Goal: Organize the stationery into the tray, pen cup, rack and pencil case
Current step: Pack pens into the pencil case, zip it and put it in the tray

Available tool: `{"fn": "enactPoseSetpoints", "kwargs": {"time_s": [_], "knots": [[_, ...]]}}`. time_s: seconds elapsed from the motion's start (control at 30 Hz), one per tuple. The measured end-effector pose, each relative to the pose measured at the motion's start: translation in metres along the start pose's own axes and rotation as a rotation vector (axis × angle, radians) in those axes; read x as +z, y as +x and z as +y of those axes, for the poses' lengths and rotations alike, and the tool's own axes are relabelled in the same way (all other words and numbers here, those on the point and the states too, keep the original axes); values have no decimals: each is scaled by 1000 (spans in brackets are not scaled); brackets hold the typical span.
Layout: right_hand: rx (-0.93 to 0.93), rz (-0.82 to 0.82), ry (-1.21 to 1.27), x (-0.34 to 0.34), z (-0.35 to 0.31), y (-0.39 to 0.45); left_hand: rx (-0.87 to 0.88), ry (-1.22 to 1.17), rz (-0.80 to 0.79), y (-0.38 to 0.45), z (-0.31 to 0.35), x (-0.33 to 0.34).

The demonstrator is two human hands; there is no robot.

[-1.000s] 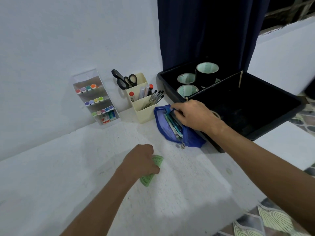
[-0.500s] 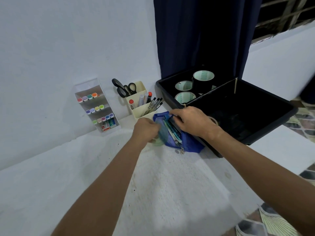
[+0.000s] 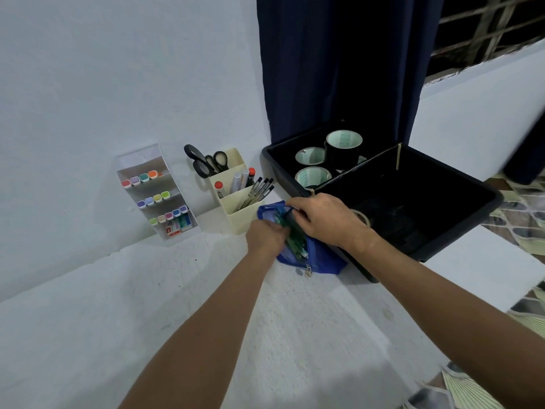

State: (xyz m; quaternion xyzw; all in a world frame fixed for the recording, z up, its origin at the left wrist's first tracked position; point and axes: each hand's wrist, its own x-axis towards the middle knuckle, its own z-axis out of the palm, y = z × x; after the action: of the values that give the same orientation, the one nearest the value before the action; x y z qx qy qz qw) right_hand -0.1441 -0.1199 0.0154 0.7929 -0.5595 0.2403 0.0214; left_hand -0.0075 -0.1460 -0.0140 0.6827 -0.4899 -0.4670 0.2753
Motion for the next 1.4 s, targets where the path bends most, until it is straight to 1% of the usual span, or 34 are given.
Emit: {"fn": "enactPoseSetpoints", "kwargs": {"time_s": [0.07,0.2,0.27,0.33,0.53,0.6,0.63,0.7,0.77,0.87,0.93,1.03,1.07,1.13,1.2,1.23,1.33,1.4], "knots": [[5,0,1,0,0,0,56,53,-9,0,-5,-2],[7,-3,2,-1,1,0,155,183,108,-2,-15,-12],[9,-6,0,0,1,0,143,237,168,-3,-22,-16],[7,-5,-10,0,1,0,120,255,176,-5,-23,-17],[3,-15,-12,-5,-2,-2,103,326,34,-5,-15,-19],[-5,-25,-12,-6,-3,-2,90,305,-26,-9,-11,-22],[-11,-36,-24,-6,-3,-2,86,257,-69,-12,-7,-24],[-25,-84,-74,-6,-2,-2,80,119,-157,-19,3,-30],[-24,-165,-130,-7,-3,-1,90,55,-195,-23,11,-38],[18,-287,-92,-13,-13,2,112,117,-168,-27,10,-48],[54,-339,-75,-18,-26,3,105,83,-171,-29,7,-52],[145,-365,-79,-24,-39,0,53,0,-204,-32,6,-56],[186,-380,-36,-25,-42,-2,26,-10,-203,-33,6,-57],[281,-443,148,-29,-48,-12,-21,-12,-193,-36,3,-58],[348,-541,328,-35,-54,-25,-39,-45,-205,-37,-1,-58],[357,-592,348,-38,-56,-33,-39,-63,-211,-38,-3,-58],[391,-702,224,-43,-57,-58,-47,-51,-181,-38,-2,-57],[432,-715,181,-43,-54,-72,-14,35,-146,-38,1,-55]]}}
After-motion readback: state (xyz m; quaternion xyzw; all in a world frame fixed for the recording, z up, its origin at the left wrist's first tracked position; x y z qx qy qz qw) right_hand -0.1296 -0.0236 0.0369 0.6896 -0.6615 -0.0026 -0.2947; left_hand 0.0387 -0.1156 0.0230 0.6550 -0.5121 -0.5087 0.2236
